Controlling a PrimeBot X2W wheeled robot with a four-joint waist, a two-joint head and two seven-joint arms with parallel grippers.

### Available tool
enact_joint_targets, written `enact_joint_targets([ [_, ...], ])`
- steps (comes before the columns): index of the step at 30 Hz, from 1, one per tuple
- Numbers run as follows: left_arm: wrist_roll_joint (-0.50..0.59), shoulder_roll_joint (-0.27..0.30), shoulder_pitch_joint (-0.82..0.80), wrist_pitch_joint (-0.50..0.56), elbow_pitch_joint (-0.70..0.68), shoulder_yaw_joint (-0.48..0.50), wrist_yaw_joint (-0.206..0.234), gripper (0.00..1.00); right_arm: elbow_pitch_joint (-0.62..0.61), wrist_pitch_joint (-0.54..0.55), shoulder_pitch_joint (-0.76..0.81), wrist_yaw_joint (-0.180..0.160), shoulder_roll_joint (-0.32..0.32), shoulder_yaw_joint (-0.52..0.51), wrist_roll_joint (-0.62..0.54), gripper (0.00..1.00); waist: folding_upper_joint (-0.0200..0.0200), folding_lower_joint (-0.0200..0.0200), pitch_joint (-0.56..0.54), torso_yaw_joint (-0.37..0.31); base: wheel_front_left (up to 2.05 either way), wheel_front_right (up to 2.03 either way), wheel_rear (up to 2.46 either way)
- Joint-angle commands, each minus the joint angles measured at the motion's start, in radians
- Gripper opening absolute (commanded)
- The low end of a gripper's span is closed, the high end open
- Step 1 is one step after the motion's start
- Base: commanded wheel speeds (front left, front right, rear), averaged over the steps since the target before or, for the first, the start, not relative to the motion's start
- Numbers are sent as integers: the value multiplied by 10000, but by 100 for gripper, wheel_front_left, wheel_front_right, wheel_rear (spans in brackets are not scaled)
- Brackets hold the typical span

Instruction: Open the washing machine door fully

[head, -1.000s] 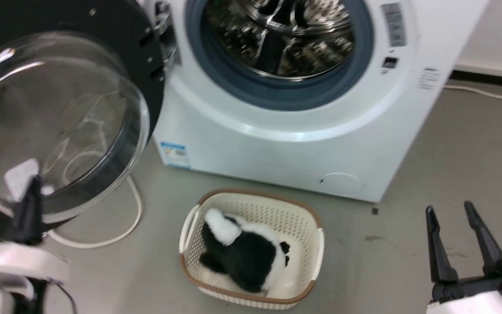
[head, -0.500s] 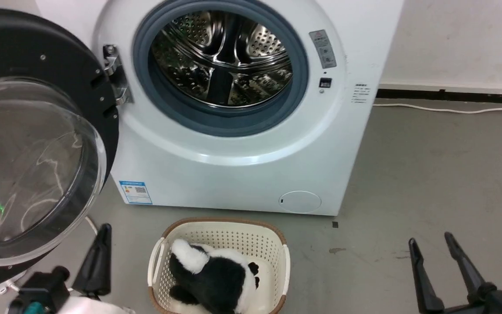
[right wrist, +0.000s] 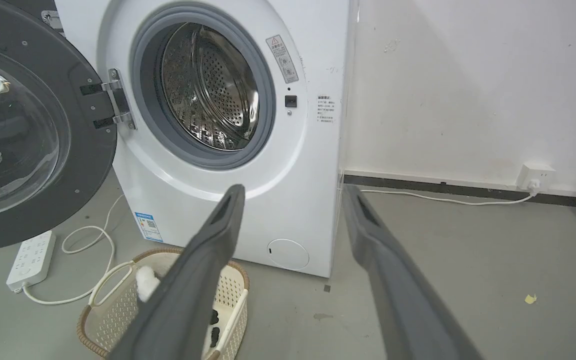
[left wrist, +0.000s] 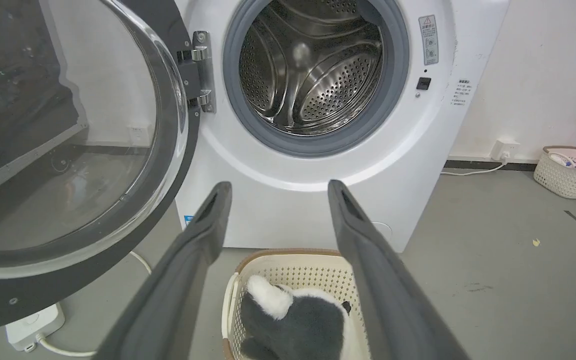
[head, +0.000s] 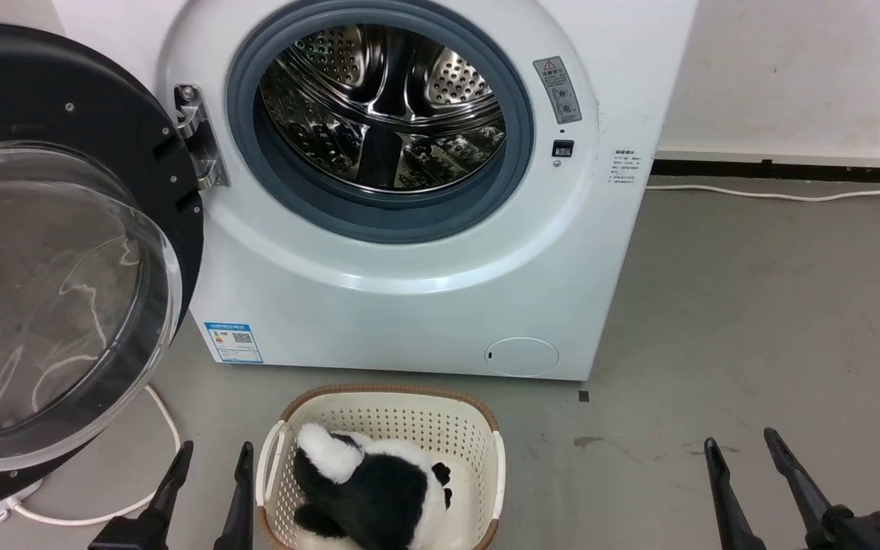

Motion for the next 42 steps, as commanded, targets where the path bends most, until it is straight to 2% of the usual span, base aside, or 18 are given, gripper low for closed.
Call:
enact_joint_targets([
  [1, 154, -72, 103, -55, 9, 50, 14, 100, 110, -44, 176, -7, 15, -33, -21, 100, 0, 0, -2, 9, 0, 0, 0],
  [9, 541, -364, 101, -55, -27, 258, -154, 100, 452, -44, 154, -7, 15, -111, -71, 100, 0, 0, -22, 46, 0, 0, 0],
  [22, 924, -568, 46, -55, 206, 433, -348, 100, 274, -44, 134, -7, 15, -25, 40, 100, 0, 0, -47, 108, 0, 0, 0],
  [26, 938, -601, 28, -55, 235, 495, -380, 100, 273, -44, 129, -7, 15, -20, 45, 100, 0, 0, -53, 124, 0, 0, 0],
  [28, 538, -724, 44, -55, 366, 561, -461, 100, 277, -44, 128, -7, 15, -10, 50, 100, 0, 0, -60, 136, 0, 0, 0],
  [29, 492, -695, -1, 8, 350, 519, -438, 0, 318, 4, 28, 0, 0, -32, 11, 0, 0, 0, -59, 135, 0, 0, 0],
  [42, 642, -722, -106, 231, 264, 479, -353, 0, 298, 221, -115, -1, -1, -3, -56, 0, 0, 0, -25, 95, 0, 0, 0],
])
